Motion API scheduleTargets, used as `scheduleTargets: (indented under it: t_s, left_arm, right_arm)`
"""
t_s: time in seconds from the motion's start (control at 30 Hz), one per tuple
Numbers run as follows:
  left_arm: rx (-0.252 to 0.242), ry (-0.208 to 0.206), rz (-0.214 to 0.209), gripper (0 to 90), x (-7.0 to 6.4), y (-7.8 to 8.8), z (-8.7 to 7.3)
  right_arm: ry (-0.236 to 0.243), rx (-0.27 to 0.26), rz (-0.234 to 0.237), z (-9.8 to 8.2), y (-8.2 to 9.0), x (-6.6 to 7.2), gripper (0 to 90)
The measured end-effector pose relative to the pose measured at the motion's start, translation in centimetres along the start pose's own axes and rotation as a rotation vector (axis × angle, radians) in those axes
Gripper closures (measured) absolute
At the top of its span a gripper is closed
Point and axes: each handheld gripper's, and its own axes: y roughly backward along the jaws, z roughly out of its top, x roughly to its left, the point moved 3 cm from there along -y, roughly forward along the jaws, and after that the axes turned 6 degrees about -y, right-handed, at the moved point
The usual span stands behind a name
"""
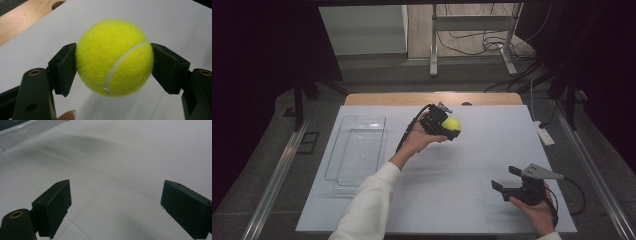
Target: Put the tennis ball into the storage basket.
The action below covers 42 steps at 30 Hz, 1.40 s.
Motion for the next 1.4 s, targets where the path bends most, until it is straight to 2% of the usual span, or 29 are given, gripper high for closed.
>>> scheduleTargets:
  t_s: [0.37, 1.07, 1.4]
  left_arm:
    - [-0.031, 0.008, -0.006, 27.1, -0.5, 1.4, -0.8]
    - [-0.051, 0.003, -0.012, 27.1, -0.9, 2.4, -1.4]
    - [-0.065, 0.012, -0.009, 27.1, -0.8, 3.4, -1.8]
  right_arm:
    - [0.002, 0.001, -0.002, 0.0, 0.0, 0.0, 9.8]
    - [0.004, 0.007, -0.006, -0.1, -0.1, 0.0, 9.9]
    - [0.004, 0.007, -0.007, -0.1, -0.1, 0.0, 9.8]
